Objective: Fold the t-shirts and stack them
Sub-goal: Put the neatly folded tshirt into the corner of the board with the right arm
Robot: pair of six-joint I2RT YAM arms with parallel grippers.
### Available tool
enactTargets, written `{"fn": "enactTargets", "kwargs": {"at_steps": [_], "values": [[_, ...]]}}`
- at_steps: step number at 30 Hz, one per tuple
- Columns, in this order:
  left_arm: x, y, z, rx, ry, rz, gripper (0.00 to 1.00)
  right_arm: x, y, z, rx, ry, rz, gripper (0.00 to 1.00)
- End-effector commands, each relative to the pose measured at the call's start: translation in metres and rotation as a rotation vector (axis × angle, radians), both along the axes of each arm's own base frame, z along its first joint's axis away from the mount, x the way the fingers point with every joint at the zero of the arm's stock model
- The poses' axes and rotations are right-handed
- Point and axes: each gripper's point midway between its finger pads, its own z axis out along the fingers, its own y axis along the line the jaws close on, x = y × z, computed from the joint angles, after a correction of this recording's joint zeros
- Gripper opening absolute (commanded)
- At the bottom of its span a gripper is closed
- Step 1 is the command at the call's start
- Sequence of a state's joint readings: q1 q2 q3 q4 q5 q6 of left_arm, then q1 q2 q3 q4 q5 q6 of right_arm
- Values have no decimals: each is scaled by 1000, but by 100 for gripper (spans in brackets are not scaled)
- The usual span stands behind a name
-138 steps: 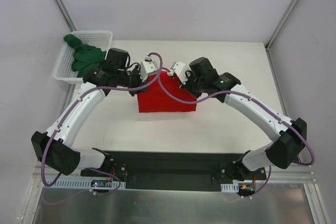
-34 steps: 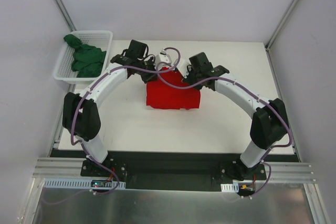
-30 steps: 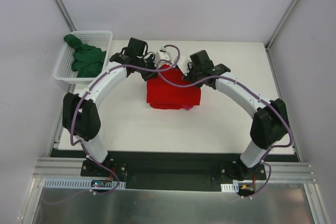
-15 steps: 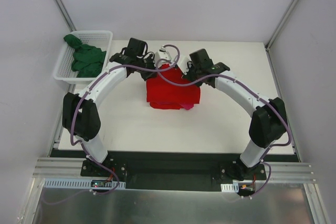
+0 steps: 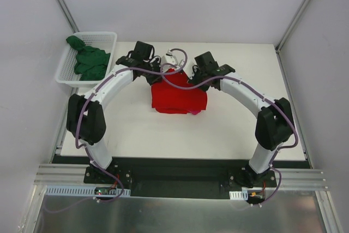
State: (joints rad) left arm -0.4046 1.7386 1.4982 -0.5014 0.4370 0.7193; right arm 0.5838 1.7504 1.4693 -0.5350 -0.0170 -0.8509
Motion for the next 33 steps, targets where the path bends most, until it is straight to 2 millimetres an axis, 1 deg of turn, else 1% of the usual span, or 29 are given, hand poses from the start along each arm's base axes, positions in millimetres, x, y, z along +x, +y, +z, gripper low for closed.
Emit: {"fn": "enactTargets", "kwargs": {"at_steps": [1,2,3,5,6,14,16,25,28,29,30,31,33], "values": [[11,-6,3,16,-41,-46,0,17,7,11,21,-38,-5,1],[15,-6,4,18,-49,-44,0,18,7,11,21,-40,-4,1],[17,-7,-3,27,-38,-45,0,19,8,8,17,-37,-2,1],[19,-8,-5,29,-33,-45,0,22,10,8,16,-43,1,1],[20,-9,-11,33,-22,-47,0,23,9,5,13,-39,0,1],[32,-9,-27,63,-15,-53,0,34,11,-4,7,-42,-2,1],[34,-11,-27,60,-16,-55,0,37,12,-3,7,-47,-2,1],[37,-12,-33,68,-11,-60,0,42,12,-11,5,-43,3,1],[38,-10,-38,79,-8,-63,0,44,14,-16,7,-41,11,1],[39,-9,-43,90,-1,-64,0,45,15,-18,5,-38,14,1],[39,-9,-44,93,-1,-62,0,46,16,-20,3,-36,16,1],[40,-9,-50,100,8,-65,0,47,17,-20,3,-38,18,1],[41,-7,-54,109,12,-62,0,50,19,-19,10,-41,21,1]]}}
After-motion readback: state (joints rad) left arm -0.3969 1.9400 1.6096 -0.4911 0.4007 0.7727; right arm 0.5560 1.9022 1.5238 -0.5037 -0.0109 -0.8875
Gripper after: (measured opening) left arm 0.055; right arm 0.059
